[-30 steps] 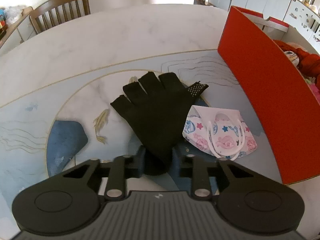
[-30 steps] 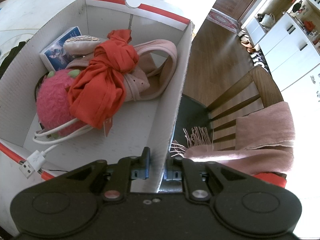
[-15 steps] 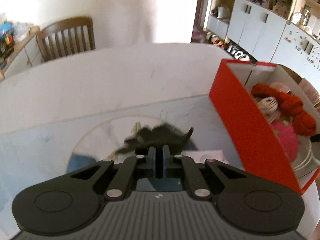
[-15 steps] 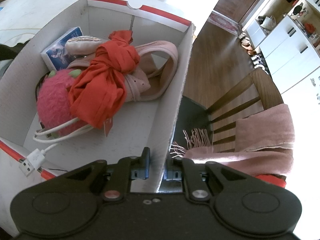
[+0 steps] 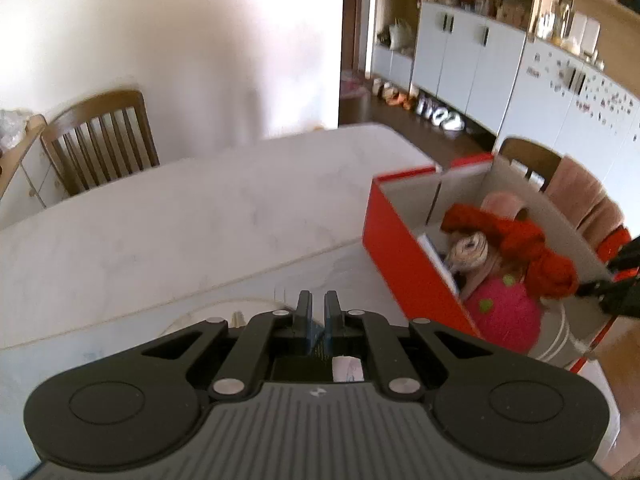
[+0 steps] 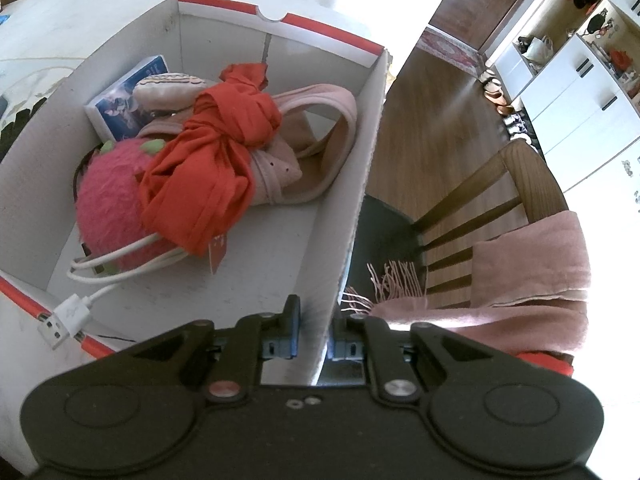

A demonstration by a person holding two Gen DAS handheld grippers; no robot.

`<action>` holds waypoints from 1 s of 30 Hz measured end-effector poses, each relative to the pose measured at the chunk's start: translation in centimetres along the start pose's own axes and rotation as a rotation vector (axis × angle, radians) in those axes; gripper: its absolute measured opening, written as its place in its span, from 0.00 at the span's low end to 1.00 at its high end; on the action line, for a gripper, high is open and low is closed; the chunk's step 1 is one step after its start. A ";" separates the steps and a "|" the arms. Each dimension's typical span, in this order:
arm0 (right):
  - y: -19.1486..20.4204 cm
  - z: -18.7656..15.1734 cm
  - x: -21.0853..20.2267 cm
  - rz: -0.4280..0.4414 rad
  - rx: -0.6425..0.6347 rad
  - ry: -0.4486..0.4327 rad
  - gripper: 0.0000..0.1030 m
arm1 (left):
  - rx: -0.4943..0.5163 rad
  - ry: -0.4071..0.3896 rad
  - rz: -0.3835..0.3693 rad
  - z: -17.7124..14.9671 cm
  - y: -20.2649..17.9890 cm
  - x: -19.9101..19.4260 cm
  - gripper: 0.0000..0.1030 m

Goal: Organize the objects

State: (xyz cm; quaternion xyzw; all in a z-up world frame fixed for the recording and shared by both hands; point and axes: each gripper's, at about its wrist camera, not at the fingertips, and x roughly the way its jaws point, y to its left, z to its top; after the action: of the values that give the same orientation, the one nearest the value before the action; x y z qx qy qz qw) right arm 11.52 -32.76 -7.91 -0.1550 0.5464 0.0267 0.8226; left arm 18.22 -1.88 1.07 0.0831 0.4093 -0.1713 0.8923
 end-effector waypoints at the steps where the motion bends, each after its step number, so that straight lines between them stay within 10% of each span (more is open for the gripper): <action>1: 0.0 0.0 0.0 0.000 -0.002 0.000 0.11 | 0.003 0.016 0.001 -0.3 0.0 0.4 0.05; 13: 0.1 0.1 0.2 0.003 -0.006 0.004 0.11 | 0.076 0.232 -0.041 -6.6 -1.8 5.1 0.23; 17: 0.2 0.1 0.3 0.003 -0.007 0.005 0.12 | 0.106 0.241 -0.027 -7.8 -1.8 5.6 0.68; 30: 0.1 0.1 0.4 0.003 -0.004 0.009 0.12 | 0.123 0.309 0.033 -9.4 -0.5 8.2 0.69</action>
State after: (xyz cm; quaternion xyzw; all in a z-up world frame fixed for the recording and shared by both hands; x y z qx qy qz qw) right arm 11.75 -32.65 -8.27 -0.1557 0.5504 0.0282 0.8198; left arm 16.41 -1.60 -11.26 0.1699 0.5288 -0.1665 0.8147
